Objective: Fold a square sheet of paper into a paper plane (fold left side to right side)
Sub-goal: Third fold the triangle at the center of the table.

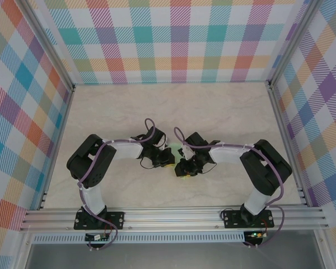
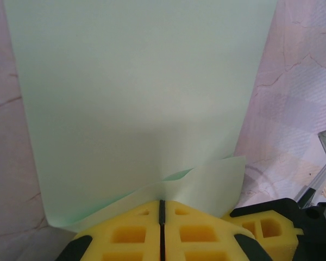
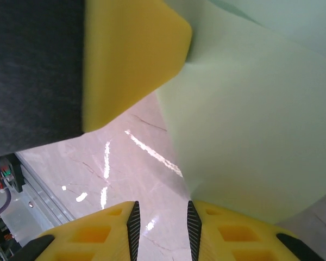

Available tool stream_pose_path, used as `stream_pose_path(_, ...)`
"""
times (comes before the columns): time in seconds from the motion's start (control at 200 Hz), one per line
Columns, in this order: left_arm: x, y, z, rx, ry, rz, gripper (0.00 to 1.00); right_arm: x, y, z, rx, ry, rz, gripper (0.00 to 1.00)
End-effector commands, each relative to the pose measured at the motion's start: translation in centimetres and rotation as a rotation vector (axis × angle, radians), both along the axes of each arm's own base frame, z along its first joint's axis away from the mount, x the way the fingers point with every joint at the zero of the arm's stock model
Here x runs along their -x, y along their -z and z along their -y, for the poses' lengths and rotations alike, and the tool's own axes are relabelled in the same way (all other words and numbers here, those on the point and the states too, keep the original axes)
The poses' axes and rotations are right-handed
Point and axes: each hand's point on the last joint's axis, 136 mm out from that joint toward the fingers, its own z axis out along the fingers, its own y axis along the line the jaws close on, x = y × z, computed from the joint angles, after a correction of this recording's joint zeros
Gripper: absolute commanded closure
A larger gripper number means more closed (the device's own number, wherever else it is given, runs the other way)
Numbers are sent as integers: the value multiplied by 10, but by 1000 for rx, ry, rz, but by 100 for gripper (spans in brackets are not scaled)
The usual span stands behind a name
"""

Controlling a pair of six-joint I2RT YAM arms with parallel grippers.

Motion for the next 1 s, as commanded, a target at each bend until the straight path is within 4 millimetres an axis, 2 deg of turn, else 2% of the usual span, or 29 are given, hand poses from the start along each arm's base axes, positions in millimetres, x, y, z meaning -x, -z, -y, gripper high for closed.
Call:
stream_pose_path(0.0, 18, 30, -25, -131, -7, -55, 92, 3, 4, 2, 33, -17, -7, 69)
stream_pose_path(0.35, 17, 29, -25, -134, -9, -53, 92, 8, -2, -4, -27, -17, -22, 71)
stream_pose_path(0.645, 17, 31, -27, -140, -11, -53, 92, 20, 4, 6, -10, -14, -52, 74)
stream_pose_path(1.0, 16, 30, -26, -141, -11, -51, 92, 27, -5, -2, -100, -7, -68, 75)
